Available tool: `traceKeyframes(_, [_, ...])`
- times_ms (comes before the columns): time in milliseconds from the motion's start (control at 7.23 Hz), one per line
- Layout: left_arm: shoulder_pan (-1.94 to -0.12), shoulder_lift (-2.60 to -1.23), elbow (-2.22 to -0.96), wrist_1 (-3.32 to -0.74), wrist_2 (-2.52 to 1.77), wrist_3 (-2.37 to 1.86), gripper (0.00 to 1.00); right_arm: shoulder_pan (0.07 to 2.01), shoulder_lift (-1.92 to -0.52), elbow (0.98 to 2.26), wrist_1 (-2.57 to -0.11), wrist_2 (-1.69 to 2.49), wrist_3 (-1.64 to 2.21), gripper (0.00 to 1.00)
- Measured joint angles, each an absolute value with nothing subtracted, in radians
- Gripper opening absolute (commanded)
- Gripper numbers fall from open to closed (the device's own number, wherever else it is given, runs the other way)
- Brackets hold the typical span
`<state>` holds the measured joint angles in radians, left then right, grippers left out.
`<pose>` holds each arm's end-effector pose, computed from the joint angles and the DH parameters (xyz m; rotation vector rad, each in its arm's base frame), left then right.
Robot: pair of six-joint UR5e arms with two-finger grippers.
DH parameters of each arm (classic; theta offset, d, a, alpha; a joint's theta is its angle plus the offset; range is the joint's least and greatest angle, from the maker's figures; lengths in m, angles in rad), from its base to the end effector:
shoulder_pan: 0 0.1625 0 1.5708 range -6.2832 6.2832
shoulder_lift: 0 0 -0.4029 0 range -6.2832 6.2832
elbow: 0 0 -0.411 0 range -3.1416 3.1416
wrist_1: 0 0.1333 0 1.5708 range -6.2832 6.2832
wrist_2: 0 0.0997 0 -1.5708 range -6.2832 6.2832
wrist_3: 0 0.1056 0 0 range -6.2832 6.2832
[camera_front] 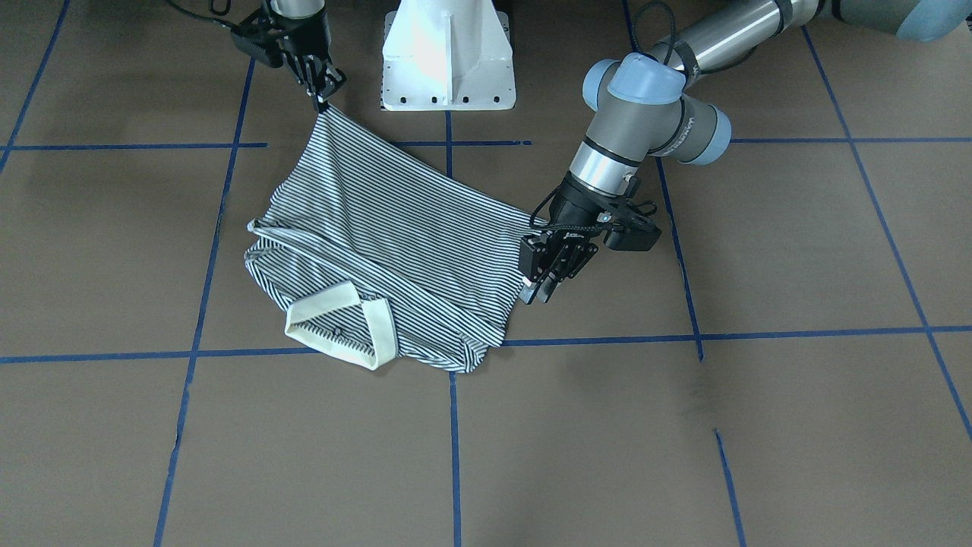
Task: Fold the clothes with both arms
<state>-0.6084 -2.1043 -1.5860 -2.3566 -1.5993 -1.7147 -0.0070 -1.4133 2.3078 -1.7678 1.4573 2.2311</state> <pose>0.4848 -0.4964 0.2228 0.2892 1.3297 -0.6164 -0.4653 -0.1420 0.2563 -0.1278 -0.7076 0.6651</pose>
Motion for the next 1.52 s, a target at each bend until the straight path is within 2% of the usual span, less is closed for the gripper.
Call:
traceKeyframes(138, [-0.606, -2.101, -1.609, -2.362, -1.629, -1.718, 0.79, -0.079, -1.416, 2.321, -1.801, 1.453, 2.258, 1.00])
traceKeyframes(415, [-0.595, -2.075, -1.670, -2.355, -1.677, -1.749, 0.79, -0.143, -1.416, 2.335, -1.817, 1.426, 2.304, 1.00])
traceKeyframes(692, [-0.531, -2.003, -1.762, -2.253, -1.648, -1.799, 0.78, -0.048, -1.397, 2.367, -1.818, 1.418, 2.310, 1.00])
traceKeyframes(968, [-0.416, -1.985, -1.860, -1.986, -1.540, -1.819, 0.71, 0.133, -1.330, 2.364, -1.816, 1.417, 2.265, 1.00])
traceKeyframes(1245, [-0.363, -1.977, -1.881, -1.844, -1.511, -1.823, 0.66, 0.254, -1.300, 2.339, -1.813, 1.422, 2.159, 1.00])
traceKeyframes(1522, [-0.327, -1.973, -1.876, -1.791, -1.503, -1.824, 0.64, 0.277, -1.293, 2.306, -1.810, 1.424, 2.131, 1.00])
